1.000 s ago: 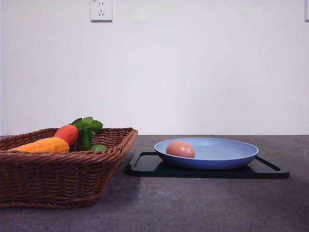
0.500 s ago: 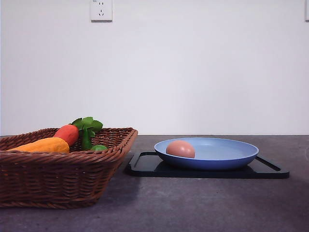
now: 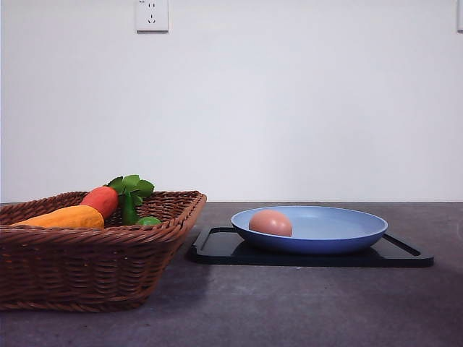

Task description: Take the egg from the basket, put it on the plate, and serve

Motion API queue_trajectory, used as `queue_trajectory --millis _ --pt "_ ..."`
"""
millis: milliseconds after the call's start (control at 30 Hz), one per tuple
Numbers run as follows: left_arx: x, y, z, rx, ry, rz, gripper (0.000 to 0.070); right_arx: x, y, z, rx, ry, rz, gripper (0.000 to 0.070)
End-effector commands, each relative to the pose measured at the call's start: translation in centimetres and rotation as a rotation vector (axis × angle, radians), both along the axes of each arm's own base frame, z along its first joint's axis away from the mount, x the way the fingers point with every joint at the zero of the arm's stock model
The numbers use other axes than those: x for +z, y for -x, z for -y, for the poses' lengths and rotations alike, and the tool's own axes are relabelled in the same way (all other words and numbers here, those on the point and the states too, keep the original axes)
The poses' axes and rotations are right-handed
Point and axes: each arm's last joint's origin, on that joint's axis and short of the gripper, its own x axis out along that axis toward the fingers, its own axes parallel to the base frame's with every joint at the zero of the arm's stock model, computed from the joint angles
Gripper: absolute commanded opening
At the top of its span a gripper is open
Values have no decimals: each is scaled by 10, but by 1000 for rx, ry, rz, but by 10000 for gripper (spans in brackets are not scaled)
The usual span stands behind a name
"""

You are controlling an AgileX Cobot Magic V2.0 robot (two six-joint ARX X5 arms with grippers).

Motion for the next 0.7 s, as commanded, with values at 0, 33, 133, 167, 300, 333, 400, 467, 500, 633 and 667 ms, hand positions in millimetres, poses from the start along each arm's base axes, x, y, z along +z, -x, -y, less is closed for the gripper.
queue_trajectory --millis 0,33,133,167,300,333,400,467,500,633,667 --pt "-8 -1 0 2 5 -16 0 0 0 0 -7 -11 8 0" --pt "-8 -1 0 2 5 -16 0 0 0 0 -7 -11 8 0" --pt "-8 -1 0 2 5 -16 0 0 0 0 -7 -11 8 0" --pt "-8 -1 0 2 5 -16 0 0 0 0 -7 -11 8 0" --pt "-8 -1 0 2 5 -16 0 0 0 0 -7 -11 8 0" --pt "-8 -1 0 2 5 -16 0 0 0 0 -7 -11 8 0" --pt "-8 -1 0 2 5 -16 0 0 0 0 -7 -11 8 0" --pt "-8 -1 0 2 5 -16 0 0 0 0 -7 -11 8 0" --pt "-8 -1 0 2 5 -16 0 0 0 0 -7 -11 8 0" --pt "-8 -1 0 2 5 -16 0 0 0 0 -7 -11 8 0" --pt "-8 -1 0 2 5 -16 0 0 0 0 -7 -11 8 0"
